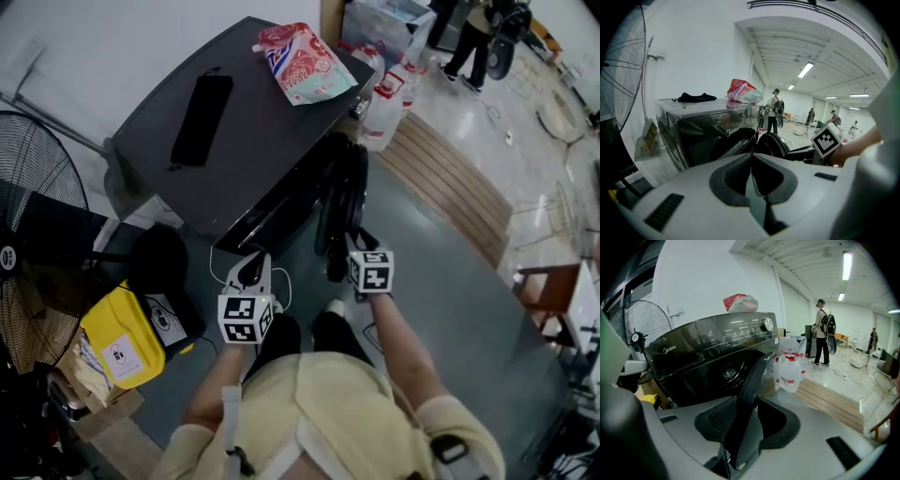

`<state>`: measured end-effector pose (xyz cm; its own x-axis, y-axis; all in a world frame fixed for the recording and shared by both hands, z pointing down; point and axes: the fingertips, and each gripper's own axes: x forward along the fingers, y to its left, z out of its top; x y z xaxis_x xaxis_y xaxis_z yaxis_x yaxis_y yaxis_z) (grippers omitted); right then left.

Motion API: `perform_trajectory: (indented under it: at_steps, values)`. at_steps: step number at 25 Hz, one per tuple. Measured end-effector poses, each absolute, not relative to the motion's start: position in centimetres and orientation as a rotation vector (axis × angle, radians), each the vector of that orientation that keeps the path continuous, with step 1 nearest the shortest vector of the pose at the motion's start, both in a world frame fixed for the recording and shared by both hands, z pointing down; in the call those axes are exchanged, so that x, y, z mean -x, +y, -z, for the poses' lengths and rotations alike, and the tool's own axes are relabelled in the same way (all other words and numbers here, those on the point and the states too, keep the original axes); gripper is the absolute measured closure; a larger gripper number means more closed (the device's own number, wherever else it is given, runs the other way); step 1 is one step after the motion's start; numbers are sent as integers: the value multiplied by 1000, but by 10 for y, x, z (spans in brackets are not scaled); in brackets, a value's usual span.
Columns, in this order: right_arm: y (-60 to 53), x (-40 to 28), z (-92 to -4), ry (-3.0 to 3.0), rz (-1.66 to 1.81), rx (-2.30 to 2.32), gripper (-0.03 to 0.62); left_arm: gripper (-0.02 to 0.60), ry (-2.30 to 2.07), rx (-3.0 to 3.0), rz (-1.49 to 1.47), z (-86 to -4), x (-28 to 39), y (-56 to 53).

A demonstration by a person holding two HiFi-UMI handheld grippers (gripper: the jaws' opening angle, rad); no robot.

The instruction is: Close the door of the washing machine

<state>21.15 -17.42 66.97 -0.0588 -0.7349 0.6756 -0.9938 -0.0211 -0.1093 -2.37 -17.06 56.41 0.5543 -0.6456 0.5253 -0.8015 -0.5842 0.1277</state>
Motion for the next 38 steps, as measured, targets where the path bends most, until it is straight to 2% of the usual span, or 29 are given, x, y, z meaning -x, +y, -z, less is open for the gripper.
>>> perform_trajectory:
  at_steps: [38]
  values:
    - [-252, -105, -673, -2010, -804, -1551, 461, 577, -1433, -2257, -593, -576, 85, -167]
